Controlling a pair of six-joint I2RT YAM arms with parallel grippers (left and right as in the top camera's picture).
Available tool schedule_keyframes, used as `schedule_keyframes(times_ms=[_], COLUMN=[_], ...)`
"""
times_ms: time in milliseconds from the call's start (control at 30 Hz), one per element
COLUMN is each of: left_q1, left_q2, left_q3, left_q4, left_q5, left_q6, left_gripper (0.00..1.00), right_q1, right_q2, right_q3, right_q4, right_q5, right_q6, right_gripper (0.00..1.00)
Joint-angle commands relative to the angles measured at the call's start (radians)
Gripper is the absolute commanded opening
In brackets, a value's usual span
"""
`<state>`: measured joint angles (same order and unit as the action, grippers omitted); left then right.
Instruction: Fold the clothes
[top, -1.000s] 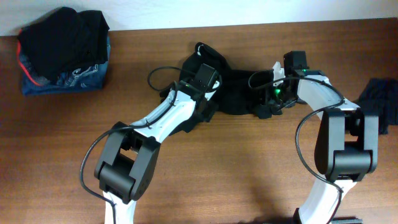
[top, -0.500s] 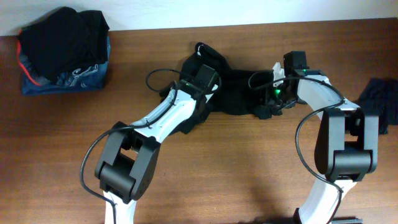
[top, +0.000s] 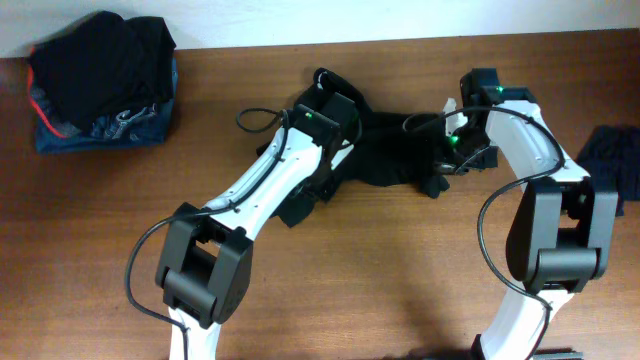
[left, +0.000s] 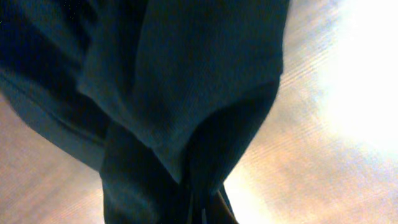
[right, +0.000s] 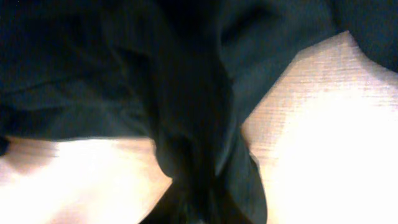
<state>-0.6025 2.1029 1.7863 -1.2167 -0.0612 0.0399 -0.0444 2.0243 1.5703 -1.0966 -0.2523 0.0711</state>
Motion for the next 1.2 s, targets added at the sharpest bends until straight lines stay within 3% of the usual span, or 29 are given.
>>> schedule_keyframes(times_ms=[0,267,433,600,900,1167], left_q1=[-0.006,-0.006,-0.006,-0.006,-0.088,-0.157], left_q2=[0.005,-0.033,-0.097,-0.141,-0.163,-0.166], left_q3=[0.045,0.05,0.05,0.05,0.05,0.048], left_q4=[-0.065,-0.233,-0.269,-0.333,-0.431,-0.472], left_q5=[0.067,0.07,0.186,0.29,0.291,0.282], left_q6=[-0.003,-0.003,-0.002,0.044,0.043,0.043], left_gripper=[0.01,0.01,0.01,0.01,0.01,0.01], right_q1=[-0.002,-0.002,-0.003,-0.029,-0.159,-0.182], right_q2=[-0.034,-0.077,-0.159,-0.228,-0.262,-0.262], right_q3=[0.037,0.037,0.037,0.037,0.037,0.037], right_q4=[-0.051,-0.166,-0.202,-0.206,-0.29,-0.36], right_q5=[0.008,0.196,0.318,0.369,0.372,0.381], right_q6=[-0.004,0.056,0.135,0.174,0.177,0.177], right_gripper=[0.06,0.04,0.04,0.04,0.04,0.04])
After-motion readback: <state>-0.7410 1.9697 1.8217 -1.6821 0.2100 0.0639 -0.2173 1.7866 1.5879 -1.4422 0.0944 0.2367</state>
